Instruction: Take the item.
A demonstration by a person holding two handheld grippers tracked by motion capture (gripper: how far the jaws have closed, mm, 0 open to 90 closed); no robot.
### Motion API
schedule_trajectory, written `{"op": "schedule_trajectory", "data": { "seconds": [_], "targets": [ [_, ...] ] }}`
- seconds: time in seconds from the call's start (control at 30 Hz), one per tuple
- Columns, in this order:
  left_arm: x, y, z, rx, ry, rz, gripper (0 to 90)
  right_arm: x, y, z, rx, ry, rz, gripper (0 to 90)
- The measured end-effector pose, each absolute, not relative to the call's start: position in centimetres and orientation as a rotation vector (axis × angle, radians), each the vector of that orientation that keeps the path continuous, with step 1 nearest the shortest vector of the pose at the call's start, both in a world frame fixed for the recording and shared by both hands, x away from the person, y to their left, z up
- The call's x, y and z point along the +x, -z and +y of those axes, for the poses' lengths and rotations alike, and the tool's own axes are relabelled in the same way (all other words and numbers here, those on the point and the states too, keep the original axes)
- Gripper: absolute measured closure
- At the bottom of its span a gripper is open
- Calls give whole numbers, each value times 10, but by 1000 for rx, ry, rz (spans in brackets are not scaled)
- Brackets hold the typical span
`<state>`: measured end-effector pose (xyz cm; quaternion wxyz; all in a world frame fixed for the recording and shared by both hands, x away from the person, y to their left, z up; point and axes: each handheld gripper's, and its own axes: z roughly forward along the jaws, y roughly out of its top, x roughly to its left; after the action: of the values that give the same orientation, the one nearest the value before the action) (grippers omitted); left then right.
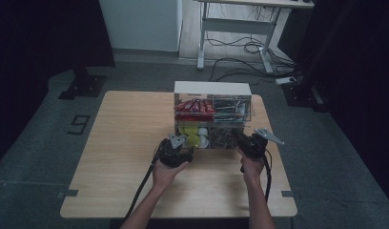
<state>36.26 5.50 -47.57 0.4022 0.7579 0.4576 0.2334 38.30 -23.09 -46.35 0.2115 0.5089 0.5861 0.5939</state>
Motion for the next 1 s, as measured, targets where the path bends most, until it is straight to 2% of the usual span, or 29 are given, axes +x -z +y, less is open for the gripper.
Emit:
{"op": "schedule_trajectory", "data": {
  "seconds": [1.0],
  "targets": [
    [389,483,23,1925,-615,1176,303,383,465,-230,1411,-1649,1638,887]
  ]
}}
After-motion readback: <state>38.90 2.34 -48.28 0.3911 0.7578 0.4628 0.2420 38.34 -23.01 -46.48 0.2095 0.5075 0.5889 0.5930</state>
